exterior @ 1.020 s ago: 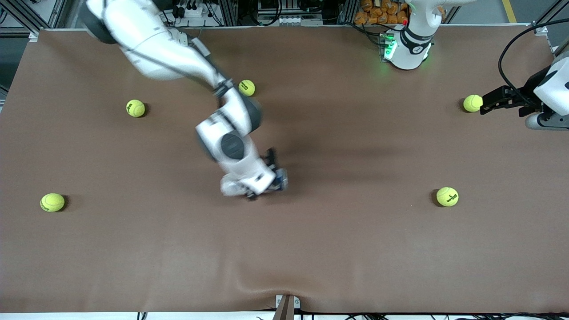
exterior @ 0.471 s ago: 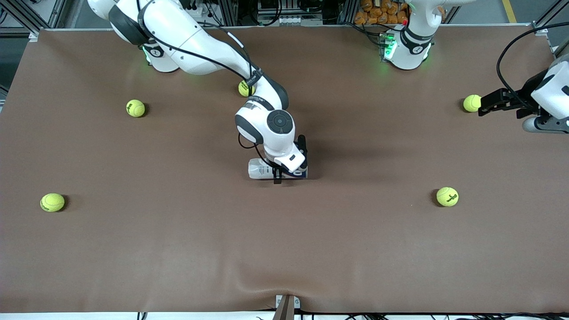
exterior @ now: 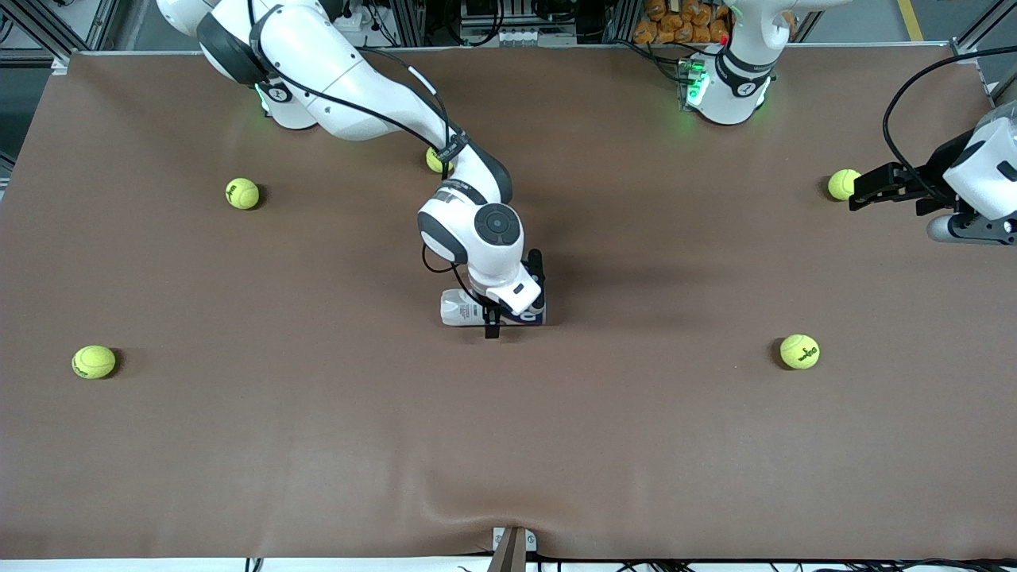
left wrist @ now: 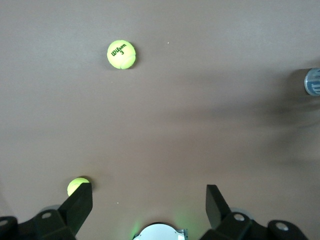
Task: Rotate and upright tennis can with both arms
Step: 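Carry the tennis can with the right gripper to the table middle, then release the can lying down and withdraw the right gripper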
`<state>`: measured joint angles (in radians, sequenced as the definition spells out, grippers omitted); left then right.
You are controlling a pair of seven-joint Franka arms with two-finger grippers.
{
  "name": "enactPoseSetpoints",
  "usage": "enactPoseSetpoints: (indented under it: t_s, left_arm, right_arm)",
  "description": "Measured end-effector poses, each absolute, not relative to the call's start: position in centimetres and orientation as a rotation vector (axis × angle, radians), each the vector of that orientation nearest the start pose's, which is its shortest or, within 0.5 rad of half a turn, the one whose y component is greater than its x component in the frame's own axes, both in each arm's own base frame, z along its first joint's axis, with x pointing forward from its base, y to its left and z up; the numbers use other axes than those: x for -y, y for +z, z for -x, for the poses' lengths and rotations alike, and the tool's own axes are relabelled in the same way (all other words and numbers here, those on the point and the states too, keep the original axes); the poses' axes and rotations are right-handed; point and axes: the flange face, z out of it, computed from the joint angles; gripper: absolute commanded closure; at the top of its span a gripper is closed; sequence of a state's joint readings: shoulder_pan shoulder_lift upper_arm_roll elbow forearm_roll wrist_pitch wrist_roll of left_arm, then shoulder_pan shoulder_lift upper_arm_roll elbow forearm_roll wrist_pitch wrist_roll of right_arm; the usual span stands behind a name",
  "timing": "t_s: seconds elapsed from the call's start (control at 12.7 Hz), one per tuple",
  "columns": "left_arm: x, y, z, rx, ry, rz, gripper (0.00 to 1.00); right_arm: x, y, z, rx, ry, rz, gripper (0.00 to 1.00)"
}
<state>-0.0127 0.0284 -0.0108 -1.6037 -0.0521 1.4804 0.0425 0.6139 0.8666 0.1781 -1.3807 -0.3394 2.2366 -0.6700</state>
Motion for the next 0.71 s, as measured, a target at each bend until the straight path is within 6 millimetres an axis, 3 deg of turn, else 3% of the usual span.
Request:
enactPoseSetpoints:
  t_s: [0.16,0.39,0.55,0.71]
  left_arm:
    - [2.0,58.3,-55.2,-0.106,0.252,3.199,0.00]
    - [3.1,56.9,-55.8,-0.106,0.305,3.294,0.00]
    - [4.0,55.2,-56.6,-0.100,0.365,3.369,0.00]
    - [4.8,53.2,-57.6,-0.085,0.421,3.440,0.00]
  right_arm:
    - [-50.3,22.1,-53.9,-2.174,0.051,-2.087,0.00]
    - [-51.7,27.3,-52.3,-2.174,0.039,-2.183,0.00]
    - [-51.1,30.6,-52.5,-2.098,0.029,-2.309,0.00]
    - [-49.1,32.7,-53.4,-1.912,-0.014,-2.458,0.00]
